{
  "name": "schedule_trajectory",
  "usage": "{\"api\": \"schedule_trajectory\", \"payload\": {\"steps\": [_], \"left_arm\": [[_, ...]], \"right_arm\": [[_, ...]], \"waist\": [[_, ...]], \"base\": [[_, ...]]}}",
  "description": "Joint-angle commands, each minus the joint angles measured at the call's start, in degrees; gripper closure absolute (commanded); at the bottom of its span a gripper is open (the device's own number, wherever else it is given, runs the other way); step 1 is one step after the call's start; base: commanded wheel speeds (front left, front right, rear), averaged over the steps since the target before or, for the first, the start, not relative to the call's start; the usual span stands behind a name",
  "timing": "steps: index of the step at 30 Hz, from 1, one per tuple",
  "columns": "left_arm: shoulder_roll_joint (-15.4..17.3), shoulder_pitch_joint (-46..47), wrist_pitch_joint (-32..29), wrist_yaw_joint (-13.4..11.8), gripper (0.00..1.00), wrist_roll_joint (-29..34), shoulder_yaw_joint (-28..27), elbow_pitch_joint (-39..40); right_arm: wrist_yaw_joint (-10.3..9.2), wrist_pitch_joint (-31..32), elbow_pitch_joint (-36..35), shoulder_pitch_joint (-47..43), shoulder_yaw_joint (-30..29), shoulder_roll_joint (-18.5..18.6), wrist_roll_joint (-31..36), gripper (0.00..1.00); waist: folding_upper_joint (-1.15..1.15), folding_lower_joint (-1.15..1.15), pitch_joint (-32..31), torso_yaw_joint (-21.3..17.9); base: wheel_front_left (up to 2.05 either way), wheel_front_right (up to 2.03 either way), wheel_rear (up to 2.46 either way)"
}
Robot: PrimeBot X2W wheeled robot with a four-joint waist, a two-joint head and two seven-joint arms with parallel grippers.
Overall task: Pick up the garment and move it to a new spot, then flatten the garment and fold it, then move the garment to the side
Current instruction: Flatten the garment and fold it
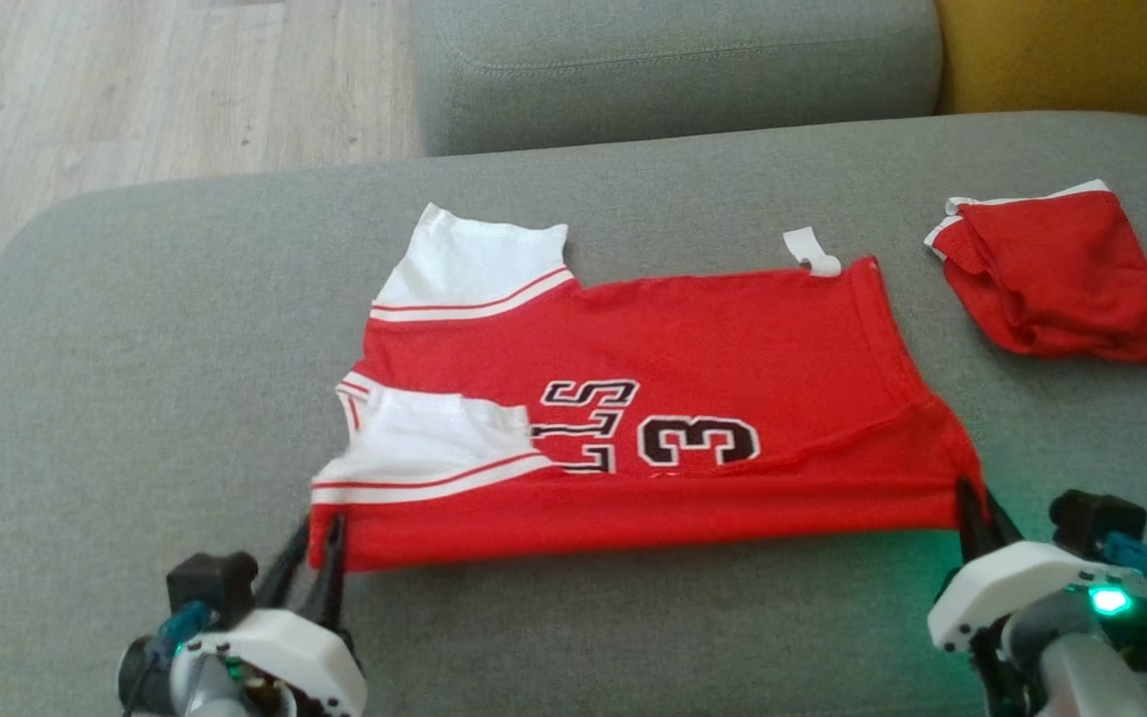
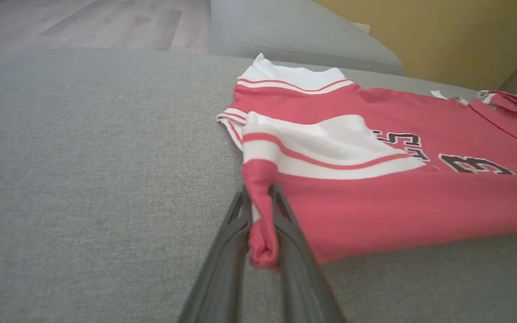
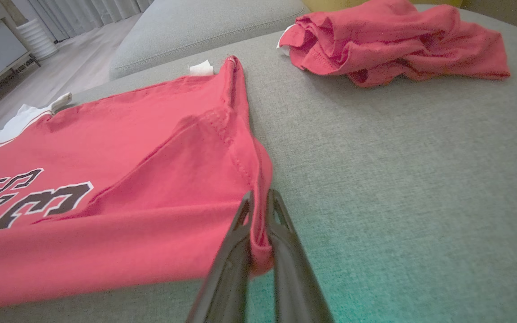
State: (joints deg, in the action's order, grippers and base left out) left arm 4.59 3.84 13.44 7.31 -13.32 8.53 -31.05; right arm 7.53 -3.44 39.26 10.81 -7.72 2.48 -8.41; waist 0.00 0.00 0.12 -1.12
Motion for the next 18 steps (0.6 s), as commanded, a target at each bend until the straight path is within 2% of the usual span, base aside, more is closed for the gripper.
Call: {"api": "schedule_trajectory", "payload": {"steps": [1, 4, 10, 14, 18], "left_arm": [[1.1, 2.1, 0.4, -1.6, 0.00, 0.7, -1.8, 2.1], [0.7, 2.8, 0.9, -3.2, 0.00, 0.6, -2.5, 2.9], [0.0, 5.1, 1.5, -4.7, 0.00, -0.4, -5.2, 8.9], [-0.4, 6.0, 1.5, -4.1, 0.00, -0.3, -6.9, 14.6], [-0.5, 7.0, 1.5, -3.1, 0.00, 0.4, -7.2, 16.3]], "right_arm": [[-0.04, 0.1, -4.1, 1.1, 0.5, 0.4, -0.2, 0.00], [-0.04, -0.2, -7.9, 0.2, 0.6, 0.4, -1.2, 0.00], [-0.04, -3.8, -16.1, 0.6, 0.8, 0.4, -1.4, 0.00], [-0.04, -5.5, -19.3, 0.8, 1.2, 0.4, -2.1, 0.00], [-0.04, -5.7, -20.7, 1.3, 2.2, 0.4, -2.2, 0.00]], "waist": [[0.00, 0.00, 0.0, -0.1], [0.00, 0.00, 0.2, -0.3], [0.00, 0.00, 1.6, -0.5], [0.00, 0.00, 3.1, -0.5], [0.00, 0.00, 4.8, -0.8]], "base": [[0.00, 0.00, 0.00], [0.00, 0.00, 0.00], [0.00, 0.00, 0.00], [0.00, 0.00, 0.00], [0.00, 0.00, 0.00]]}}
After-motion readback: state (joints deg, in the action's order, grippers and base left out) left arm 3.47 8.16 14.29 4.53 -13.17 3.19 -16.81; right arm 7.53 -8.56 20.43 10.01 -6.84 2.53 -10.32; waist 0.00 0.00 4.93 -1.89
